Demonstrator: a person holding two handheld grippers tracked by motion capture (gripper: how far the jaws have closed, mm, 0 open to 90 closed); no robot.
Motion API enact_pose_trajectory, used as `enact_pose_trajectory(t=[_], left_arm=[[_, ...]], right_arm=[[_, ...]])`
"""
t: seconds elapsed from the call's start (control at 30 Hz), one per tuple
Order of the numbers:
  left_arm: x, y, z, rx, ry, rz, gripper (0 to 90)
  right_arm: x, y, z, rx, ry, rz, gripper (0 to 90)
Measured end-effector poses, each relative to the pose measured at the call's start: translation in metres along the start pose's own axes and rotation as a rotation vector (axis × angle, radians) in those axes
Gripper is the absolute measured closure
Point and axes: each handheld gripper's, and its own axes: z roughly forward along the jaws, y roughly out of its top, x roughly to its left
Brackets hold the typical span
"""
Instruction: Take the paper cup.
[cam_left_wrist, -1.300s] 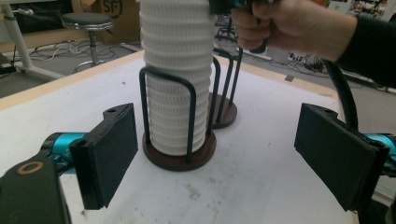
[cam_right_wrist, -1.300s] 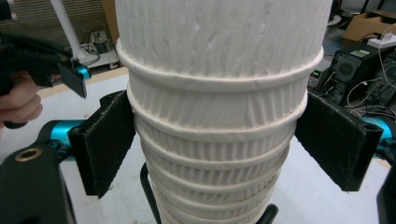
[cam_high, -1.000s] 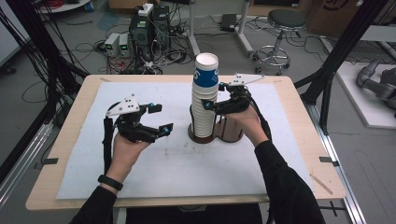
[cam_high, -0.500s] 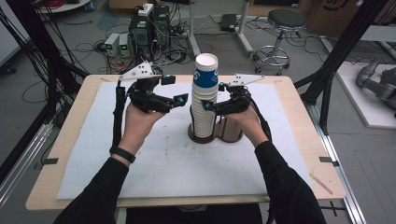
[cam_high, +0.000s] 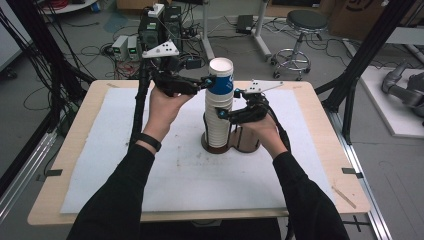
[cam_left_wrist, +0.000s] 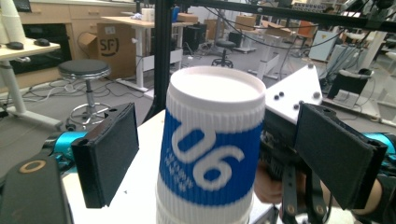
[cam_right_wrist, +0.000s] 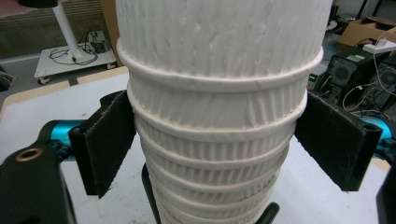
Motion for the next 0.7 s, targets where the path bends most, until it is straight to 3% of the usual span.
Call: enact_pose_trajectory(t=[0.3, 0.47, 0.6, 0.7], left_arm=[[0.003, 0.013, 0.025, 0.038, -0.017, -0.002, 14.5], [0.004, 0.016, 0.032, 0.051, -0.040, -0.010, 19.7], [0.005, 0.016, 0.033, 0.053, -0.063, -0.012, 29.4], [0.005, 0.015, 0.034, 0.053, -0.060, -0.010, 29.8]], right_arm=[[0.000, 0.000, -0.001, 0.002, -0.002, -0.006, 14.2], [0.000, 0.000, -0.001, 0.002, -0.001, -0.006, 14.2], [0.000, 0.000, -0.001, 0.002, -0.002, -0.004, 14.2], [0.000, 0.000, -0.002, 0.001, -0.003, -0.001, 14.2]])
